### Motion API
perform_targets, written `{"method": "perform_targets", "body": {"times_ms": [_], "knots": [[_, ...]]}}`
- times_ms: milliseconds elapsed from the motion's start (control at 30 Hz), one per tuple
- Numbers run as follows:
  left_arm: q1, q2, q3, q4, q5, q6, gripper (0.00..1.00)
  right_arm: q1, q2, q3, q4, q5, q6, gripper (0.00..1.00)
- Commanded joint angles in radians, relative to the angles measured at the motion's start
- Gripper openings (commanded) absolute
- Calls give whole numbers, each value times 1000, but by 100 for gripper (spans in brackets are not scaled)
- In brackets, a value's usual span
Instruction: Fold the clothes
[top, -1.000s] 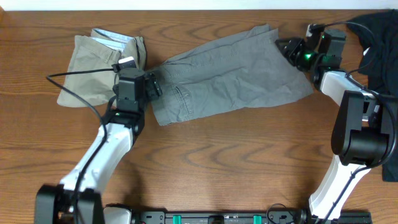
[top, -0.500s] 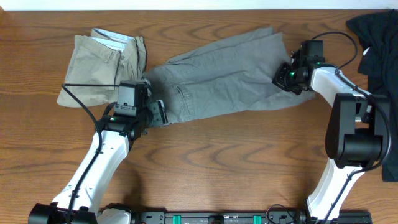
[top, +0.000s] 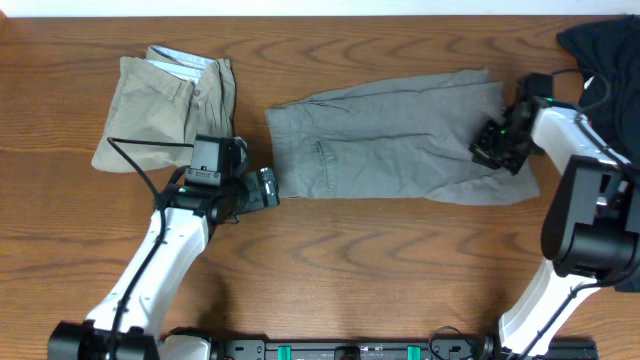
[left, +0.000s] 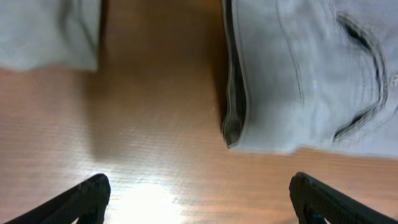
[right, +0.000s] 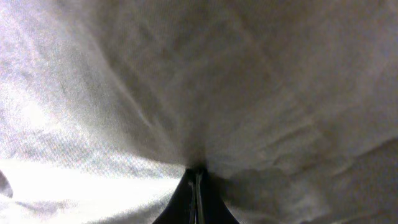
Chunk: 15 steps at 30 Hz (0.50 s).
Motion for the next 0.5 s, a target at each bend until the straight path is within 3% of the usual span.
{"method": "perform_targets", "body": {"times_ms": [0, 233, 467], "knots": [[2, 87, 4, 63, 107, -75, 94, -32, -38, -37, -2, -24, -149, 1], [2, 285, 4, 314, 346, -190, 94, -3, -276, -37, 35, -167, -193, 3], [2, 401, 4, 407, 357, -291, 94, 162, -340, -38, 67, -169, -193, 4]]}}
